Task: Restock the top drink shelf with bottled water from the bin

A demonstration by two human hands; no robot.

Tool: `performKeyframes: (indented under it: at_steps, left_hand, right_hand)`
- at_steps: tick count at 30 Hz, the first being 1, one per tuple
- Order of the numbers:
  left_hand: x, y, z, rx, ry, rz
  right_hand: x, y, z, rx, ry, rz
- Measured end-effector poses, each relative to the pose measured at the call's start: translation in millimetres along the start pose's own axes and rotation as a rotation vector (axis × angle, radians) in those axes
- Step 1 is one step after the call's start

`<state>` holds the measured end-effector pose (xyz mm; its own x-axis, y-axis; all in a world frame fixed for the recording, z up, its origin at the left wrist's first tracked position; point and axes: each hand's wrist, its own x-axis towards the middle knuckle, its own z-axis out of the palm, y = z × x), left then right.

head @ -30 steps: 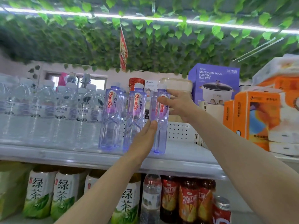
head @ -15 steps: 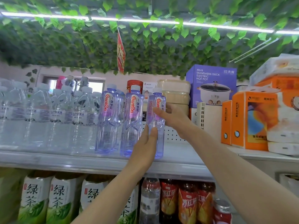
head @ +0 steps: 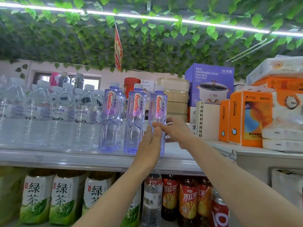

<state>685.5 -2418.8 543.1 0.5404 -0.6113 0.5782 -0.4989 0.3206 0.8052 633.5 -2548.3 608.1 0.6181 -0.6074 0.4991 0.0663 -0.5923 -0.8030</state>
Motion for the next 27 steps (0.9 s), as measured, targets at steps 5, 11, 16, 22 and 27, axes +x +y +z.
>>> performKeyframes:
  at_steps: [5, 11, 16, 22, 27]
  left_hand:
    - [0.2, 1.6, -3.4, 0.005, -0.032, -0.019]
    - [0.4, 14.0, -19.6, 0.069, -0.124, -0.048]
    - [-14.0, 26.0, -52.2, 0.153, -0.158, -0.082]
    - [-55.4, 25.8, -122.7, 0.278, -0.107, -0.128]
    - [-96.3, 13.8, -185.9, 0.410, -0.120, -0.197]
  right_hand:
    - [-9.3, -6.0, 2.3, -0.028, 0.027, 0.008]
    - [-22.5, -9.5, 14.8, -0.064, 0.132, 0.029]
    - [-48.5, -15.5, 27.3, -0.104, 0.178, 0.092]
    - [-105.9, -24.6, 45.7, -0.334, 0.207, 0.217]
    - [-164.9, -46.1, 79.8, -0.449, 0.149, 0.265]
